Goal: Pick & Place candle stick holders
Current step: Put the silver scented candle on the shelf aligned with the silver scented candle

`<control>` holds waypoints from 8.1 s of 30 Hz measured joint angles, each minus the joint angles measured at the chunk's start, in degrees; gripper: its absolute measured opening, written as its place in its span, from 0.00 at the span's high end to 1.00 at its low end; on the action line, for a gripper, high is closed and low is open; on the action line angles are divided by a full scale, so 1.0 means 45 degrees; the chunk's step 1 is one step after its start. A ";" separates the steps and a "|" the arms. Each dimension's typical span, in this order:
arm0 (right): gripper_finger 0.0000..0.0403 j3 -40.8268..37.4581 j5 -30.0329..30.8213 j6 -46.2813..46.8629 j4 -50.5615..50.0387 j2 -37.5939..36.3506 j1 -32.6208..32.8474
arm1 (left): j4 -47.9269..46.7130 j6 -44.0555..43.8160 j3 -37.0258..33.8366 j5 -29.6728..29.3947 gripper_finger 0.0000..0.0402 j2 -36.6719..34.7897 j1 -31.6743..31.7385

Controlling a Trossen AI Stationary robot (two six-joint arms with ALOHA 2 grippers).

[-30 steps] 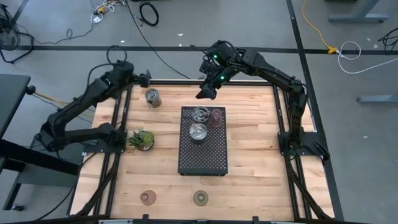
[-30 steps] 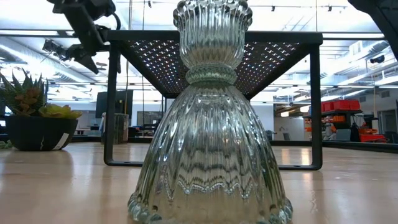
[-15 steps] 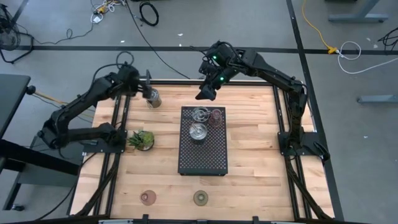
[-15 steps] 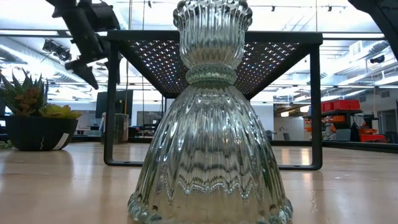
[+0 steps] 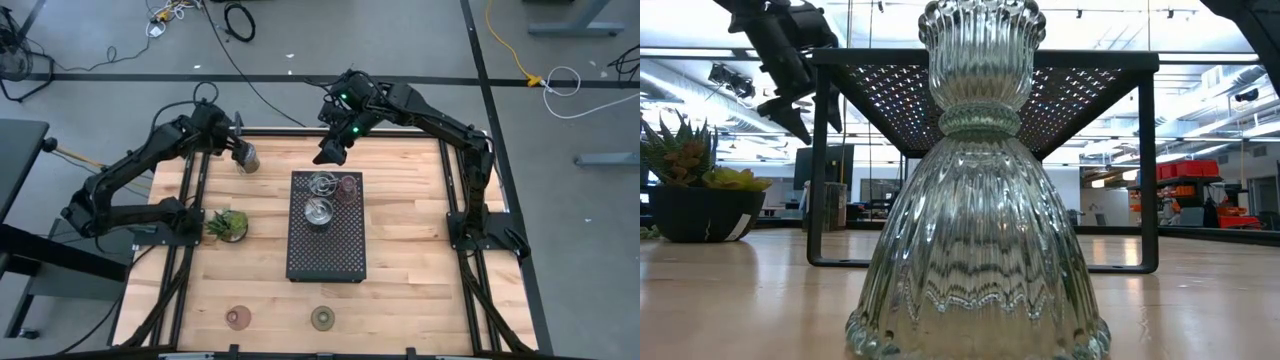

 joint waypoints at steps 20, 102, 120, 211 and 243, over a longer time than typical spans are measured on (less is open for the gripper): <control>0.05 -0.0005 0.0004 0.0478 0.0112 0.0000 0.0010 | -0.0214 0.0725 0.0000 -0.1970 0.01 0.0505 0.0001; 0.05 -0.0005 0.0000 0.0603 0.0160 0.0000 0.0257 | 0.1738 0.0640 -0.0005 -0.0953 0.01 0.6280 -0.0077; 0.05 -0.0005 0.0107 0.0487 0.0175 0.0000 0.0257 | 0.2128 0.0663 0.0019 -0.0734 0.10 0.6252 -0.0076; 0.05 -0.0005 0.3065 -0.3022 -0.3570 0.0000 -0.3934 | -0.4434 -1.1284 1.1563 -0.1725 0.07 0.9609 -1.4721; 0.05 -0.0005 0.3050 -0.3066 -0.3536 0.0000 -0.3928 | -0.4615 -1.0163 1.1570 -0.1379 0.04 0.9908 -1.4528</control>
